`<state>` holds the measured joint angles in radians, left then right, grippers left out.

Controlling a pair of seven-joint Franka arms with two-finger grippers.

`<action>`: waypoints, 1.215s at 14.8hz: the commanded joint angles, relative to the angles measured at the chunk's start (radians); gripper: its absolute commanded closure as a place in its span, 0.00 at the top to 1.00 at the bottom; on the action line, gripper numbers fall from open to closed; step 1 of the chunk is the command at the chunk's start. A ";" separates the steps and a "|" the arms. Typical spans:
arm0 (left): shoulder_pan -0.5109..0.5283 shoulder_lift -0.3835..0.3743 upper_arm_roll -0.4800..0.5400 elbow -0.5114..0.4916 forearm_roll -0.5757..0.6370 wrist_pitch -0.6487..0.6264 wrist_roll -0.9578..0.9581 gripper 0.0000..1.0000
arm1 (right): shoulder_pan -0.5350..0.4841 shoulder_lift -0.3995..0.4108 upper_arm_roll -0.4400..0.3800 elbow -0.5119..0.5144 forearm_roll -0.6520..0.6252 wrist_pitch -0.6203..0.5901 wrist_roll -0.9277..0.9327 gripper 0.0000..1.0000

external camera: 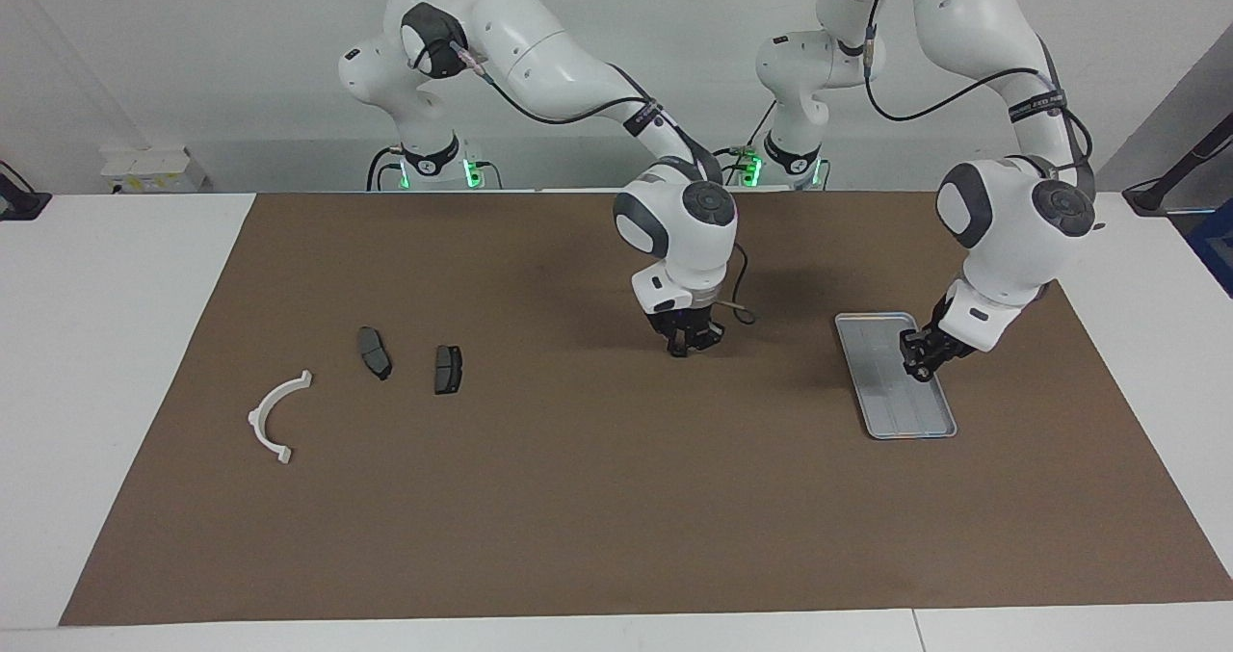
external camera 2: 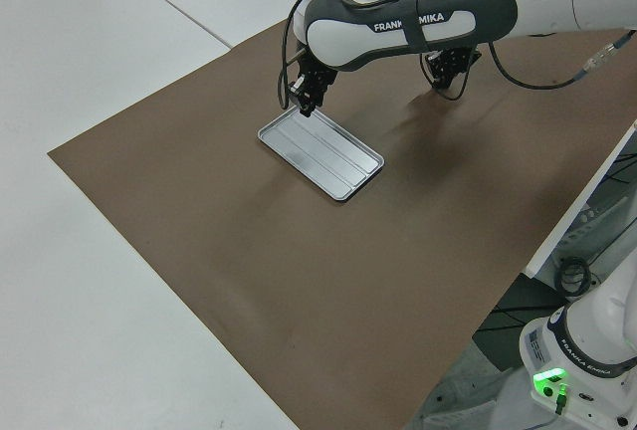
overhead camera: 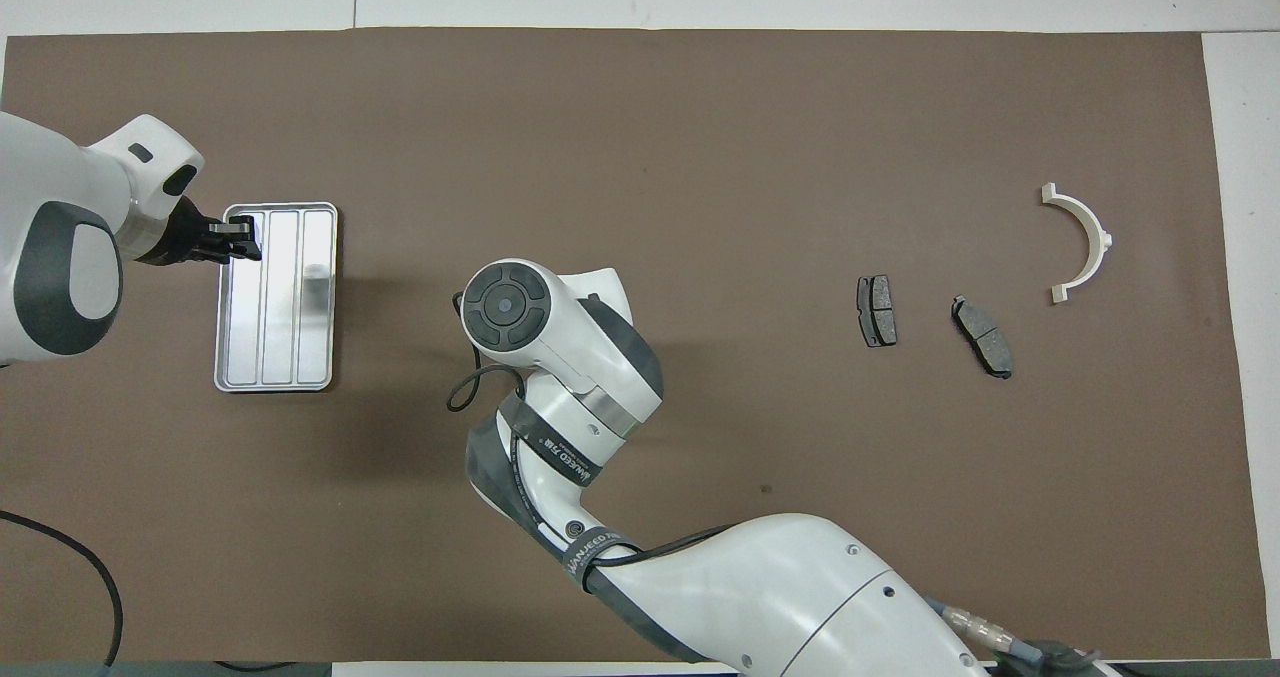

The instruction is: Place bearing gear from tray to pile

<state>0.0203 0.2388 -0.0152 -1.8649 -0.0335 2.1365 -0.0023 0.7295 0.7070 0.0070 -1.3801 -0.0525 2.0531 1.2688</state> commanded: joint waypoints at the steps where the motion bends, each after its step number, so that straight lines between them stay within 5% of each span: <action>1: -0.003 -0.032 -0.003 0.001 -0.019 -0.043 0.012 0.00 | -0.056 -0.033 0.008 0.070 -0.013 -0.120 -0.037 0.00; 5: -0.069 -0.056 -0.011 0.003 -0.019 -0.058 -0.112 0.00 | -0.175 -0.144 0.011 0.084 0.000 -0.253 -0.262 0.00; 11: -0.389 -0.072 -0.008 -0.020 -0.006 -0.063 -0.574 0.00 | -0.471 -0.241 0.008 0.082 -0.013 -0.386 -0.975 0.00; 15: -0.558 -0.050 -0.009 -0.019 -0.005 -0.046 -0.789 0.00 | -0.651 -0.244 0.007 0.014 -0.015 -0.280 -1.334 0.00; 18: -0.635 -0.012 -0.009 -0.019 -0.003 -0.012 -0.869 0.00 | -0.743 -0.247 0.008 -0.121 -0.013 -0.093 -1.465 0.00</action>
<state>-0.5750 0.2064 -0.0441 -1.8736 -0.0421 2.0935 -0.8296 0.0241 0.4803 -0.0009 -1.3870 -0.0606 1.8457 -0.1312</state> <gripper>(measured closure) 0.661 0.767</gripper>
